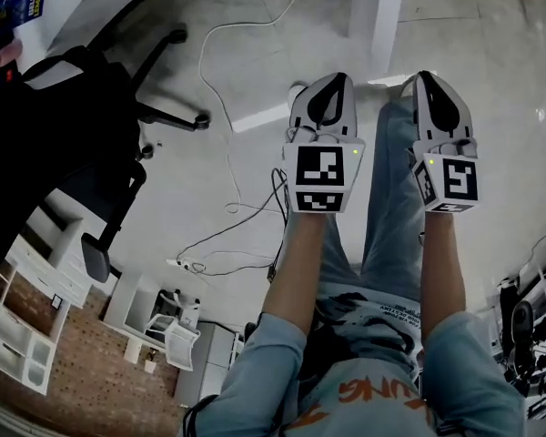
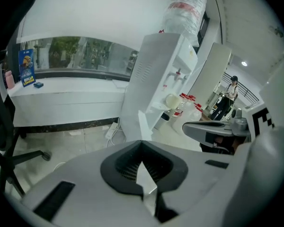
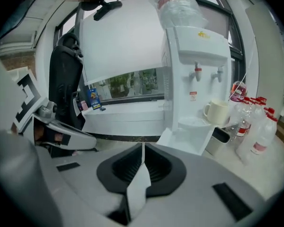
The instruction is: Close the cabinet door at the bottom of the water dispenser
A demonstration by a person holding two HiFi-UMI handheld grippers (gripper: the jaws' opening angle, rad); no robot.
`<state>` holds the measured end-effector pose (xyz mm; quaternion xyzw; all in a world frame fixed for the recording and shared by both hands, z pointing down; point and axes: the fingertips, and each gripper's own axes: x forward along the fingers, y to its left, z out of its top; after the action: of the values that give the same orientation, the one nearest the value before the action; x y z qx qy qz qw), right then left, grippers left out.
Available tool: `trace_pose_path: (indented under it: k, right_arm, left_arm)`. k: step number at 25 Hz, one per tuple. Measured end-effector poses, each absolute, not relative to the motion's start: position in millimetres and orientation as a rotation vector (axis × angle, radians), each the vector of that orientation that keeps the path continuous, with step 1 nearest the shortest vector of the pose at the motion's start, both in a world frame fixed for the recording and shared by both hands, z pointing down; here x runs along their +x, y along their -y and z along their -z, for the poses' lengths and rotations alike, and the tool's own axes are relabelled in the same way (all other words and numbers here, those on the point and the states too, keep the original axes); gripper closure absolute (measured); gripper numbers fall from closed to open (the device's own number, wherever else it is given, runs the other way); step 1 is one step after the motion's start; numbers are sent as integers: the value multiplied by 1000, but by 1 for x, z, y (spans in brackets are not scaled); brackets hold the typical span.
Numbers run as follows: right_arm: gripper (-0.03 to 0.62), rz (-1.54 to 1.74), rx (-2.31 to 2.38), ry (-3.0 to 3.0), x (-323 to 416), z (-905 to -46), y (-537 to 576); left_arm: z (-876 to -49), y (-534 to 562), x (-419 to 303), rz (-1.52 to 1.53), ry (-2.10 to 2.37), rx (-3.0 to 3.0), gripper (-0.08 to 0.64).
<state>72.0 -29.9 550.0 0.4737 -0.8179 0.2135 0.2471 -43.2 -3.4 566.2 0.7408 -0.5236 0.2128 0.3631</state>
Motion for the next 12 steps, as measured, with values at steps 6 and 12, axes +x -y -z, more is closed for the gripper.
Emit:
trace_pose_path:
  k: [6, 12]
  right_arm:
    - [557, -602, 1248, 2208, 56, -593, 19]
    - [497, -659, 1202, 2169, 51, -637, 17]
  left_arm:
    - [-605, -11, -51, -578, 1335, 1865, 549]
    - [-624, -9, -50, -596, 1311, 1867, 549]
